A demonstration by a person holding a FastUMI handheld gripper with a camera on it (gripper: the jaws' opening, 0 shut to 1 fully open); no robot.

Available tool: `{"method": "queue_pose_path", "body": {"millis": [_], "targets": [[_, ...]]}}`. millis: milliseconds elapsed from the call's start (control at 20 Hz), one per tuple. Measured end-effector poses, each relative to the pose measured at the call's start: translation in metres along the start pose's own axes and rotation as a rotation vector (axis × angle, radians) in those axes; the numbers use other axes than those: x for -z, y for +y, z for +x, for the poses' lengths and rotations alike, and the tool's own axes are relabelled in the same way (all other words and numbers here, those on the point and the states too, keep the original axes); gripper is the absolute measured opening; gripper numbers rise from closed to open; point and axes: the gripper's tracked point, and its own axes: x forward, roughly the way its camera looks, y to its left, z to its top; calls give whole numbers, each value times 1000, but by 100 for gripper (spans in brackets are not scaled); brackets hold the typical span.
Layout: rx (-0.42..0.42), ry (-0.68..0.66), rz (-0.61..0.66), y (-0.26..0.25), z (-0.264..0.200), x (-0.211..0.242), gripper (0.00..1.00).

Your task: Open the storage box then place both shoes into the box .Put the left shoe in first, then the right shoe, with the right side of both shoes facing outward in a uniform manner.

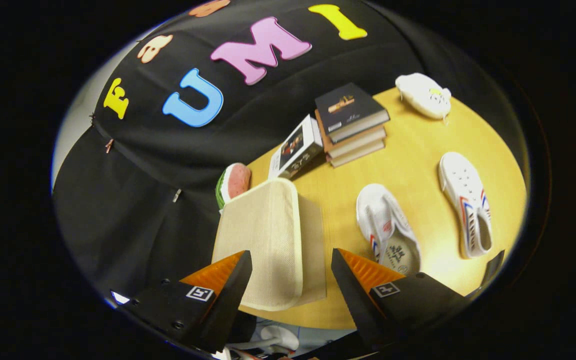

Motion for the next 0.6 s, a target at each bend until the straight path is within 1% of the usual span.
{"method": "queue_pose_path", "body": {"millis": [200, 450, 500, 550, 600], "targets": [[-57, 172, 92, -6, 32, 34, 98], [-135, 262, 144, 1, 51, 46, 96], [-154, 270, 160, 6, 53, 44, 90], [-171, 285, 175, 8, 54, 45, 77], [-169, 292, 186, 6, 56, 46, 71]]}}
